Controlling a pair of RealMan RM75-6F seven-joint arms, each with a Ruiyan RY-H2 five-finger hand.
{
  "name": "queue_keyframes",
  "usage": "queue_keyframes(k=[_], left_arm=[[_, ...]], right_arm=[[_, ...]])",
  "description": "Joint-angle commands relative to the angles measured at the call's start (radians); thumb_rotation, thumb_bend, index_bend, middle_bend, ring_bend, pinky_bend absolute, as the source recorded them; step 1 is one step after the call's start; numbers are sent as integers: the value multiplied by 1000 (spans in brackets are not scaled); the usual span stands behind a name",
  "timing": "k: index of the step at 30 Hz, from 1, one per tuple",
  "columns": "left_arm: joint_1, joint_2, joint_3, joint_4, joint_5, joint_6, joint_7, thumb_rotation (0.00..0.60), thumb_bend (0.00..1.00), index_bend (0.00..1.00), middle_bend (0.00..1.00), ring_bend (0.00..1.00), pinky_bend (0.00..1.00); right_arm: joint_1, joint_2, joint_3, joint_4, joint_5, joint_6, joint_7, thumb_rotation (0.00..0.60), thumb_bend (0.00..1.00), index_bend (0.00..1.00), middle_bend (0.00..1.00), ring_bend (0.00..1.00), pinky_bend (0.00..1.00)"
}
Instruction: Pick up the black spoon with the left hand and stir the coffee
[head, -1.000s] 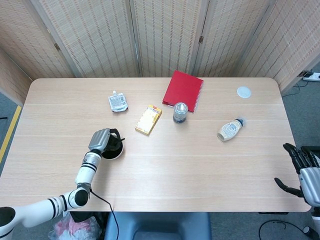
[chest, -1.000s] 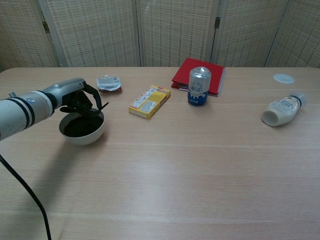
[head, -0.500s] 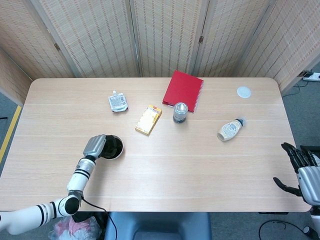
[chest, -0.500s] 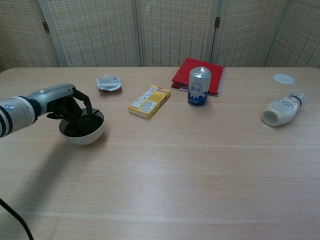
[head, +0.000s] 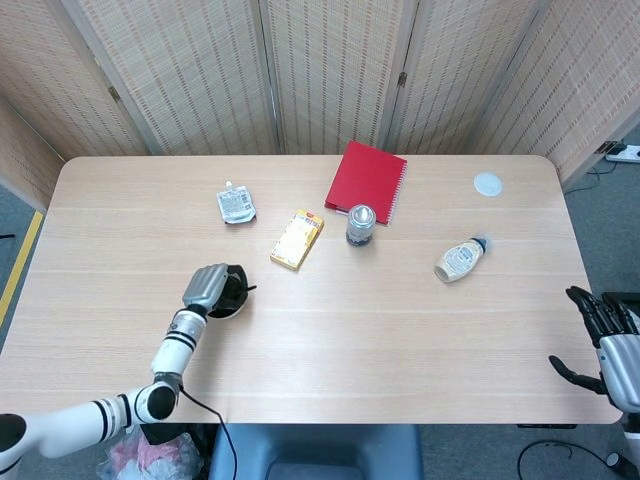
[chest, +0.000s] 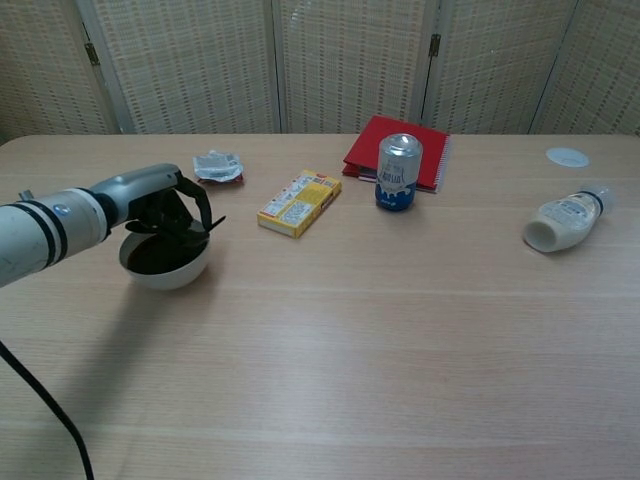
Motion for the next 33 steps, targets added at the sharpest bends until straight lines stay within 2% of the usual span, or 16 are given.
queue_keyframes(k=[1,5,11,18,24,33], left_arm=[[-7,-2,-10,18,-19,0,9,600,516,656,919,909,1000],[7,21,-10,6,-32,1,1,600,516,656,919,909,1000],[45,75,18,-71,-8,11,-17,600,516,656,919,909,1000],[55,82,42,-117,15,10,-22,600,516,655,919,909,1000],[28,43,33,-84,4,-1,-9,600,516,655,919,909,1000],[-19,-11,-6,24,-53,-10,19,600,516,657,919,909,1000]], right_arm=[[-1,1,0,0,0,2,1,600,125,0,95,164,79],[0,0,0,3,0,0,4,600,125,0,95,164,79],[4,-3,0,9,-4,-5,6,600,125,0,95,164,79],[6,-2,1,10,-6,-5,10,600,125,0,95,164,79],[0,-2,-1,11,0,-1,11,600,124,0,95,164,79],[-5,-4,0,15,5,2,15,600,125,0,95,164,79]])
